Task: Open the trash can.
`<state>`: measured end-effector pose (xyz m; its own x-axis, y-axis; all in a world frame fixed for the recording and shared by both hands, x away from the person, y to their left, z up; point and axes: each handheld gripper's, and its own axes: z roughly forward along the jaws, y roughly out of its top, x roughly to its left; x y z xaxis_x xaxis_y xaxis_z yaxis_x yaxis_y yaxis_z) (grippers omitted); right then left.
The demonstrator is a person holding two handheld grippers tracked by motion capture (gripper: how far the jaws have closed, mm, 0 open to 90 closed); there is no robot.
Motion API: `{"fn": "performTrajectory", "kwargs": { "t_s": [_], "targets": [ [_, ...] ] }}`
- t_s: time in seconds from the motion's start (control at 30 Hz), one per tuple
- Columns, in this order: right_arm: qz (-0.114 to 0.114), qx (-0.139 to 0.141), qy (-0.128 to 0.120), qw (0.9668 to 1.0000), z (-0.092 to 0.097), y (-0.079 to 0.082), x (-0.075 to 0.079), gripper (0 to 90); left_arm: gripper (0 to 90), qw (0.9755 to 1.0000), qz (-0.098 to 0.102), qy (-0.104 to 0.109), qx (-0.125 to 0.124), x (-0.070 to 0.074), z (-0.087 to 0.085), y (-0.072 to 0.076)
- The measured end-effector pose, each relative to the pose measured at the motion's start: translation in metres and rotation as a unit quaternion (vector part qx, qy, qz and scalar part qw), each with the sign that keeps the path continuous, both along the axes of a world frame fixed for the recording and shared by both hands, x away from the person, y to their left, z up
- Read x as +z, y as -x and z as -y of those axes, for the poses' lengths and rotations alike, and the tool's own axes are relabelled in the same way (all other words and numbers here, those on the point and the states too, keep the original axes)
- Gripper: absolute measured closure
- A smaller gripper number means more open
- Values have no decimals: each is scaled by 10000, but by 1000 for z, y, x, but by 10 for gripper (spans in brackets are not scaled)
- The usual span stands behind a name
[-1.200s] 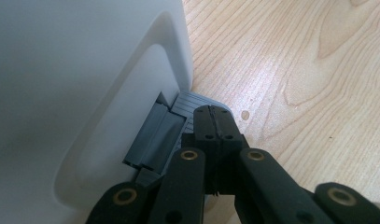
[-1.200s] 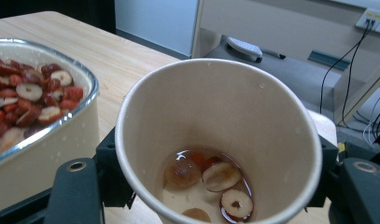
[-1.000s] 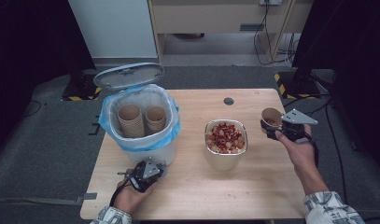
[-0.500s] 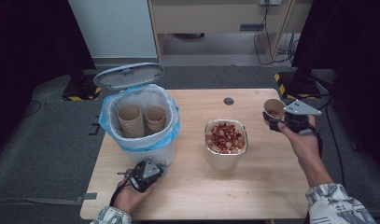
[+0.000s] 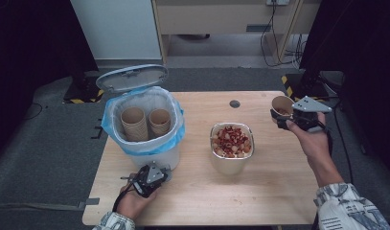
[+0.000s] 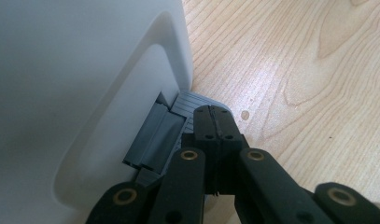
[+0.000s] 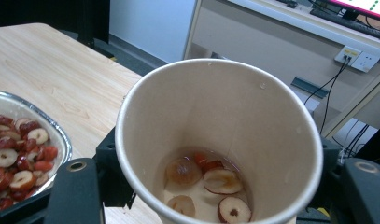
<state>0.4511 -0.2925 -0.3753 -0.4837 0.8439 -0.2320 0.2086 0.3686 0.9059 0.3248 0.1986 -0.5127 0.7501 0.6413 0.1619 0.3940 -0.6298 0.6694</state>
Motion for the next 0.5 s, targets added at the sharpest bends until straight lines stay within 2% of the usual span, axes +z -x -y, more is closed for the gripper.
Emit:
{"fn": "performTrajectory", "kwargs": {
  "t_s": [0.5],
  "targets": [
    [46, -3, 69, 10000, -4, -12, 14, 311, 898, 10000, 0, -3, -1, 0, 0, 0]
  ]
}}
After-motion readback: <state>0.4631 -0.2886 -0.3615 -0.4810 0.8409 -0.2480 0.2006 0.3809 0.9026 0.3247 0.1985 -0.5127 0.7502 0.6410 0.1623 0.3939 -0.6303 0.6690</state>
